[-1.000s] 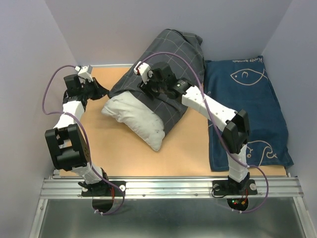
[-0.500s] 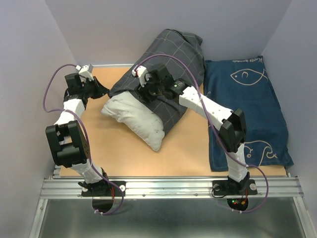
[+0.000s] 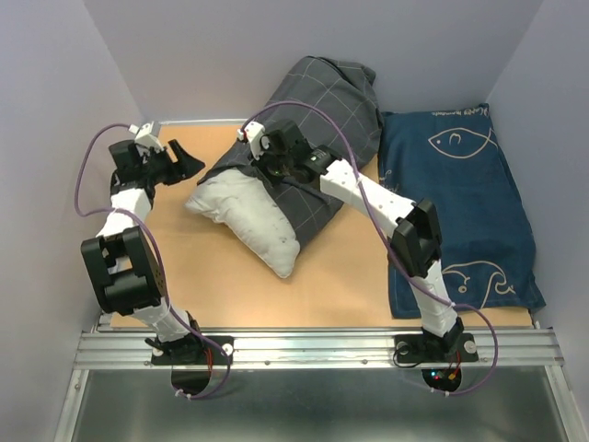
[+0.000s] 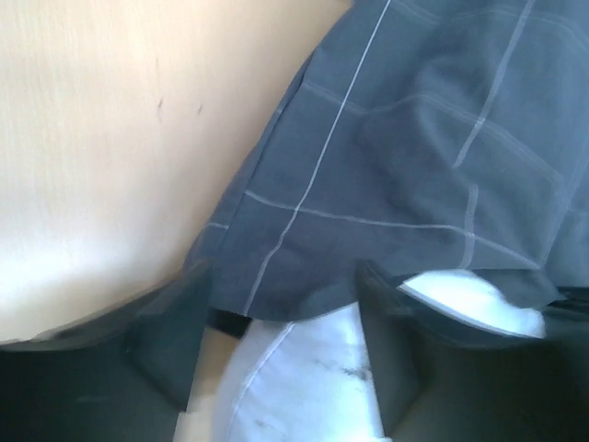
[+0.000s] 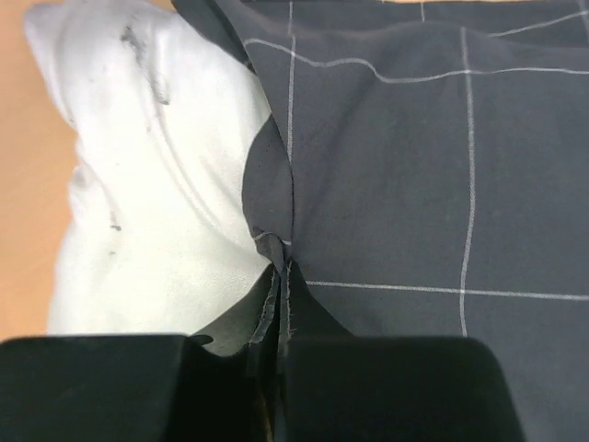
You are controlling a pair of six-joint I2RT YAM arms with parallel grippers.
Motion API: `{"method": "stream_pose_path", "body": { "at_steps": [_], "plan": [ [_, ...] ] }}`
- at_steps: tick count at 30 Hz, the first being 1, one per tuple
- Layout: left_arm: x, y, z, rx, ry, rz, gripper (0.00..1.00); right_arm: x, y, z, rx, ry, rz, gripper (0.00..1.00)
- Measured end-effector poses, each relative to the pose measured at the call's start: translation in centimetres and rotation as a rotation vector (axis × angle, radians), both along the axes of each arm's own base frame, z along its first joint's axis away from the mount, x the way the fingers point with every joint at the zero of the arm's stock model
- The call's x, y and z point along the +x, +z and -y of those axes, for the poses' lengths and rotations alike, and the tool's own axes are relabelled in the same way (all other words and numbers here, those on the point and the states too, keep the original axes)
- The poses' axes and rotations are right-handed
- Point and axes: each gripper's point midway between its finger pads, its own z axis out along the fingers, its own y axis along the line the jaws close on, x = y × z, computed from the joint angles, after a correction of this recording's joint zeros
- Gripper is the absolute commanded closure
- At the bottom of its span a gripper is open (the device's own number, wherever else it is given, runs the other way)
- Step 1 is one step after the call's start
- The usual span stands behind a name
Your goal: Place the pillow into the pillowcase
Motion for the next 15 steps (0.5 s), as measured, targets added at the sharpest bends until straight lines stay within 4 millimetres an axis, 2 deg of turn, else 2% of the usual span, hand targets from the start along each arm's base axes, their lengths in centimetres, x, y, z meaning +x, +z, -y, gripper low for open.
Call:
{"method": "stream_pose_path", "body": {
  "at_steps": [1, 2, 4, 6, 8, 11, 12, 13, 15],
  "plan": [
    [-0.6, 0.3, -0.4, -0.035, 0.005, 0.013, 0.13, -0.3, 0.7, -0.2, 0.021, 0.005, -0.004, 0.99],
    [-2.0, 0.5, -1.1, -0.071, 0.022, 0.010, 0.03, -0.7, 1.5, -0.3, 0.041, 0.014, -0.010, 0.99],
    [-4.5, 1.0, -2.0, -0.112, 0.046, 0.012, 0.03, -1.7, 2.9, -0.4, 0.075, 0.030, -0.028, 0.99],
    [-7.0, 1.6, -2.0, -0.145, 0.059, 0.018, 0.01, -2.4, 4.4, -0.4, 0.102, 0.043, -0.032, 0.99],
    [-9.5, 2.5, -0.4, -0.171, 0.040, 0.038, 0.01, -3.0, 5.6, -0.3, 0.124, 0.053, -0.032, 0.98],
    [-12.4, 2.1, 3.2, -0.225, -0.025, 0.036, 0.01, -3.7, 6.5, -0.4, 0.150, 0.068, -0.047, 0.85],
    [-13.1, 1.4, 4.4, -0.253, -0.046, 0.017, 0.01, -3.9, 6.5, -0.5, 0.154, 0.074, -0.055, 0.90],
    [-13.5, 0.2, 5.3, -0.281, -0.055, -0.013, 0.01, -4.1, 6.4, -0.6, 0.155, 0.078, -0.061, 0.99],
    [-14.3, -2.2, 6.7, -0.333, -0.061, -0.097, 0.01, -4.3, 6.3, -0.6, 0.153, 0.081, -0.066, 0.99]
  ]
}}
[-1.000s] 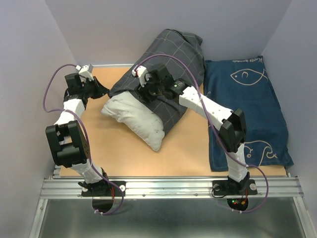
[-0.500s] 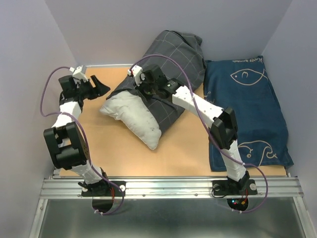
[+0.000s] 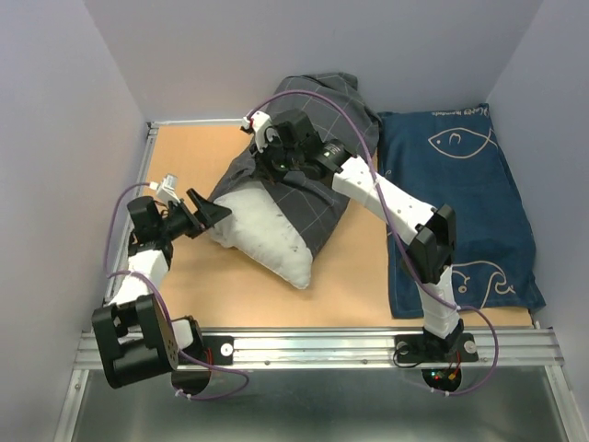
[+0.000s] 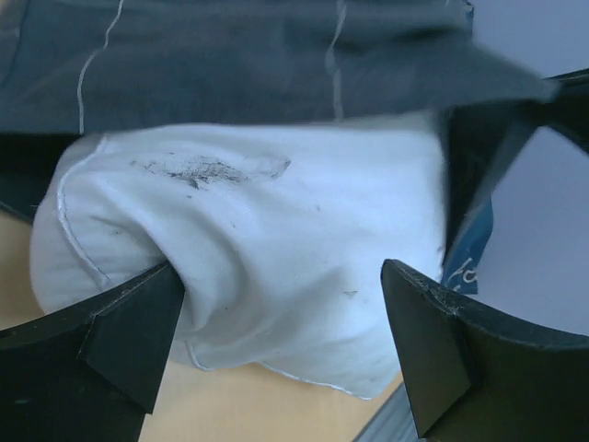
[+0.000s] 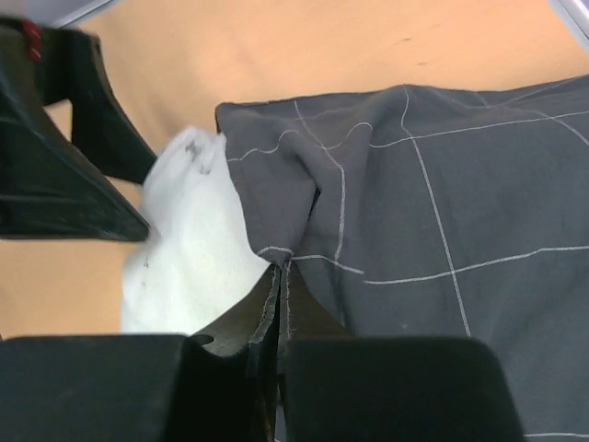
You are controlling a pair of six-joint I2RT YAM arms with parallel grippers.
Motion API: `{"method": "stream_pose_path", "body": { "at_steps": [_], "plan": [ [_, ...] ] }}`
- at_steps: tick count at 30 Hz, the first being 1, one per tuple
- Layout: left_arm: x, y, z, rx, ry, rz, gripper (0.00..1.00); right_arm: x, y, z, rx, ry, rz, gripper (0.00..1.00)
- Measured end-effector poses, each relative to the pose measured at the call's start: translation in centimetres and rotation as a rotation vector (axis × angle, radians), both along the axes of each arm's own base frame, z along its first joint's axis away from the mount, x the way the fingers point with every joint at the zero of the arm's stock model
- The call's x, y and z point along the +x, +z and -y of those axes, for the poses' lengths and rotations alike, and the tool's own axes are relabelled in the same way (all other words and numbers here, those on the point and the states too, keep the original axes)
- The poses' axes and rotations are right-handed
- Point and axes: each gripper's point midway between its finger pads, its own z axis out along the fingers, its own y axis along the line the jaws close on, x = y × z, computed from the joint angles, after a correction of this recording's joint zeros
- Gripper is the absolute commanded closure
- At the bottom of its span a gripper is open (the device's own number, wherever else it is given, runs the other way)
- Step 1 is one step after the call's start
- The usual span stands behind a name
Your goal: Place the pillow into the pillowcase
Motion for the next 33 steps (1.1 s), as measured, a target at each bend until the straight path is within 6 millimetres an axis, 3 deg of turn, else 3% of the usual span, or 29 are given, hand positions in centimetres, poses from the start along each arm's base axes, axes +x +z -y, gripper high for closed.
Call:
{"method": "stream_pose_path", "body": {
  "at_steps": [2, 8, 11, 13, 18, 22, 29, 32, 33],
  "plan": [
    [-0.3, -2.0, 1.1, -0.034, -0.001, -0.078, 0.01, -0.1, 0.0, -0.1, 0.002, 0.000, -0.001, 0.99],
    [0.6, -2.7, 2.9, -0.059, -0.013, -0.106, 0.07, -0.6, -0.2, -0.3, -0.002, 0.013, -0.011, 1.00],
    [0.8, -2.5, 2.6, -0.096, 0.015, -0.132, 0.08, -1.1, -0.3, -0.4, 0.002, 0.036, -0.027, 1.00],
    [0.4, -2.3, 2.0, -0.100, 0.032, -0.143, 0.02, -1.3, -0.4, -0.5, 0.005, 0.046, -0.039, 0.99],
    [-2.0, -0.1, -0.3, -0.071, 0.093, -0.135, 0.01, -2.0, -1.7, -0.4, -0.007, 0.055, -0.083, 1.00],
    [-3.7, 0.6, 0.1, -0.070, 0.083, -0.182, 0.01, -2.2, -1.7, -0.5, 0.001, 0.051, -0.101, 0.99],
    [-6.3, -3.3, 1.5, -0.116, 0.087, -0.379, 0.01, -3.0, -1.5, -0.9, 0.030, 0.075, -0.146, 0.99],
    [-6.2, -5.7, 3.9, -0.161, 0.055, -0.459, 0.01, -3.6, -1.4, -1.2, 0.046, 0.094, -0.174, 1.00],
    [-5.9, -6.2, 5.0, -0.166, 0.044, -0.455, 0.06, -4.0, -1.3, -1.4, 0.057, 0.108, -0.191, 1.00]
  ]
}}
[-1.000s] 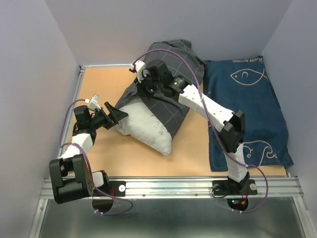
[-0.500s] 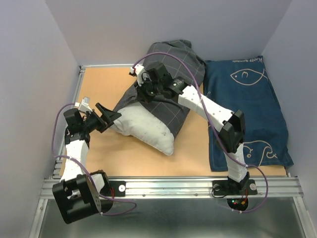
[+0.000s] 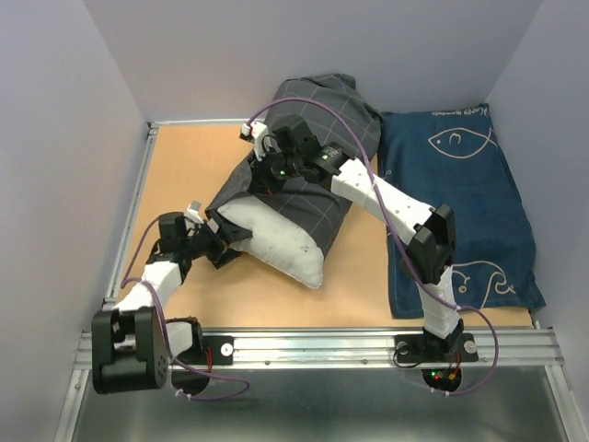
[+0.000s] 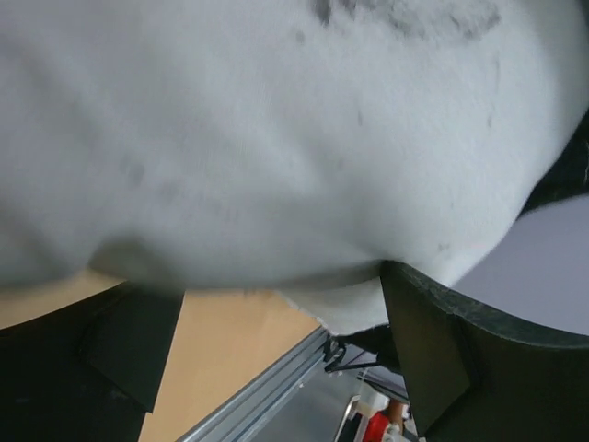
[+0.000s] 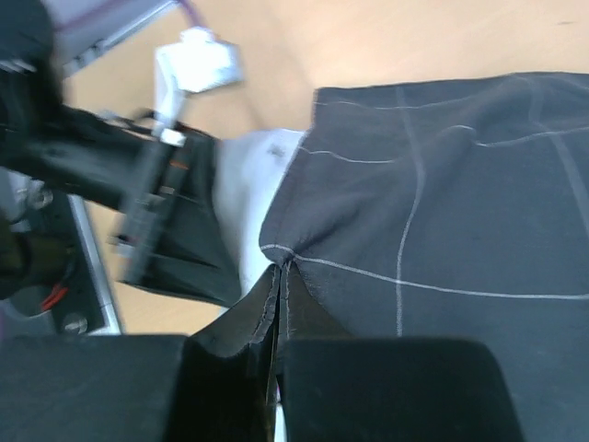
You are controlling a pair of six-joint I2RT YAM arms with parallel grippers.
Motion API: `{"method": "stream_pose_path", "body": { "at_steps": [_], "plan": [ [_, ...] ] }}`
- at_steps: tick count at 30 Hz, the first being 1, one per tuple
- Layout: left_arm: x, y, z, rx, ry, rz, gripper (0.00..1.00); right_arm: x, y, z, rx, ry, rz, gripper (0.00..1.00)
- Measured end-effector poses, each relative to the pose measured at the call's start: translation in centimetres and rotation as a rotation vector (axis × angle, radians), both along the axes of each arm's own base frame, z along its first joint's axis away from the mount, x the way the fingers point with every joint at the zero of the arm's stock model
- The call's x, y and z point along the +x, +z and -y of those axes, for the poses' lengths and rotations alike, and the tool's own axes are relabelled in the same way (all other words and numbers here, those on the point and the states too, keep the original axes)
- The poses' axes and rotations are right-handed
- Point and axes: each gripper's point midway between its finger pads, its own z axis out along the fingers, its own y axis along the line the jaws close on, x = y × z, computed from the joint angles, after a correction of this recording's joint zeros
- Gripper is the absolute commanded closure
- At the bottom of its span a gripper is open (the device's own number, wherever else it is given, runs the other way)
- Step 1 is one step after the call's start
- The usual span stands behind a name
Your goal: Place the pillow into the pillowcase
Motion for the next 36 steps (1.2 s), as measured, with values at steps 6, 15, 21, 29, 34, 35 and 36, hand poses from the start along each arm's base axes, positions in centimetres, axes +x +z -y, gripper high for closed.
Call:
{"method": "stream_pose_path", "body": {
  "at_steps": [6, 15, 21, 29, 34, 35, 36],
  "plan": [
    [4.9, 0.7, 4.3, -0.163, 0.033, 0.069, 0.85, -3.6, 0.0, -0.8, 0.065, 0.120, -0.166, 0.99],
    [14.3, 16.6, 5.2, -0.440, 0.061, 0.452, 1.00, -5.2, 7.3, -3.2, 0.302, 0.154, -0.332, 1.00],
    [12.4, 26.0, 4.3, -0.491, 0.066, 0.778, 1.00, -5.8, 20.8, -3.9, 0.629, 0.217, -0.290, 1.00],
    [13.1, 15.3, 4.2, -0.275, 0.150, 0.596, 1.00, -6.0, 18.8, -5.8, 0.668, 0.244, -0.513, 0.99],
    [15.2, 5.8, 4.1, 0.016, 0.163, 0.386, 1.00, -2.8, 12.2, -8.7, 0.622, 0.163, -0.589, 0.99],
    [15.4, 5.0, 4.1, 0.056, 0.155, 0.371, 0.95, -2.2, 11.0, -9.1, 0.613, 0.144, -0.602, 1.00],
    [15.7, 4.7, 4.1, 0.085, 0.143, 0.370, 0.83, -1.8, 10.2, -9.3, 0.607, 0.128, -0.610, 0.99]
  ]
}}
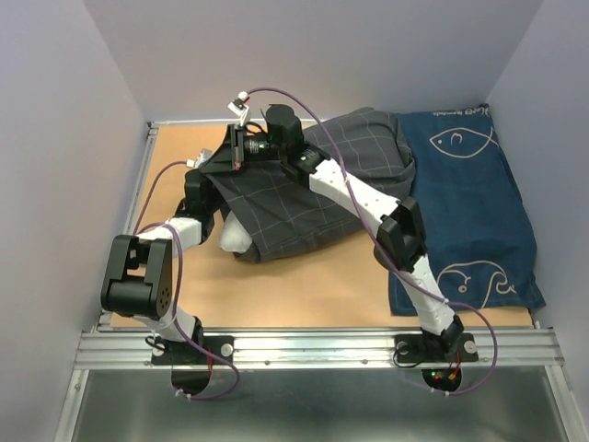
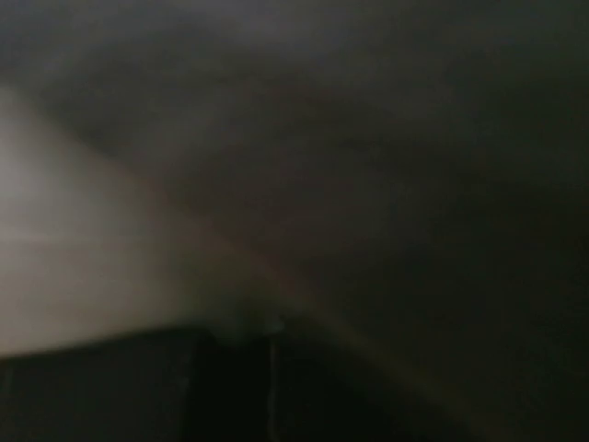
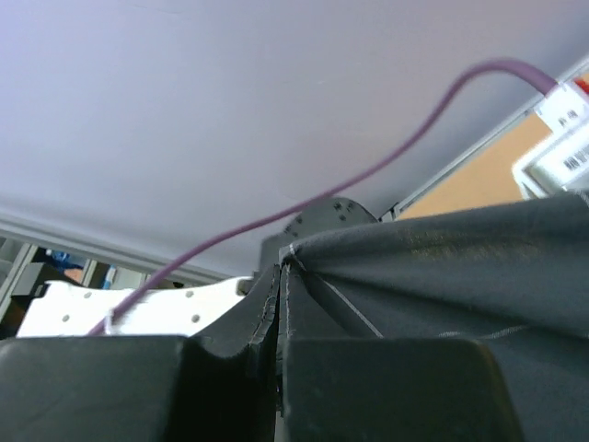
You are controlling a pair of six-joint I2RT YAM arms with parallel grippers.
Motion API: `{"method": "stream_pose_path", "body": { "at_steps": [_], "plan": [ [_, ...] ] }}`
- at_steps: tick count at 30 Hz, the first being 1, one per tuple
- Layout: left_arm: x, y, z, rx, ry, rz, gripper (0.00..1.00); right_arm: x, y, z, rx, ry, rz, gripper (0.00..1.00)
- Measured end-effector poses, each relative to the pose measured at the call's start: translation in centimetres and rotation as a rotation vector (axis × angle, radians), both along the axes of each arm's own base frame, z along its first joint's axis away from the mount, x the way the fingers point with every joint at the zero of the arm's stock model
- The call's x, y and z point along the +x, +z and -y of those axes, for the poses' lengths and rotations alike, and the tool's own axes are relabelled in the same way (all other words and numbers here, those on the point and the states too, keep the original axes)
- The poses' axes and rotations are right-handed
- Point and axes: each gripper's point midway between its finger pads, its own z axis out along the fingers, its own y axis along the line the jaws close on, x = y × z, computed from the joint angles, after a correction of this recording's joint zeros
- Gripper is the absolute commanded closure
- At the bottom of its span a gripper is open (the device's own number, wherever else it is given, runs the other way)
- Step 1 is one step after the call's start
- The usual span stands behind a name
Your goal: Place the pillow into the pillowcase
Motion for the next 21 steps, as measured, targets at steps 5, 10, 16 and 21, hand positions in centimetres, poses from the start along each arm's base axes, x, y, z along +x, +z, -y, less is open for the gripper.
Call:
{"method": "stream_pose_path", "body": {
  "at_steps": [5, 10, 16, 21],
  "plan": [
    [-0.3, -1.3, -0.5, 0.125, -0.067, -0.021, 0.58, 1.3, -3.3, 2.2, -0.046, -0.085, -0.007, 0.99],
    [-1.8, -1.5, -4.0, 0.155, -0.089, -0.056, 0.46, 2.5, -9.2, 5.3, -0.160, -0.160, 0.017, 0.99],
    [-5.1, -1.4, -9.1, 0.186, -0.099, -0.120, 0.42, 3.5, -17.3, 8.1, -0.329, -0.219, -0.072, 1.00],
    [-6.6, -1.1, -12.1, 0.229, -0.106, -0.170, 0.41, 3.6, -17.8, 8.4, -0.335, -0.213, -0.041, 0.99]
  ]
}}
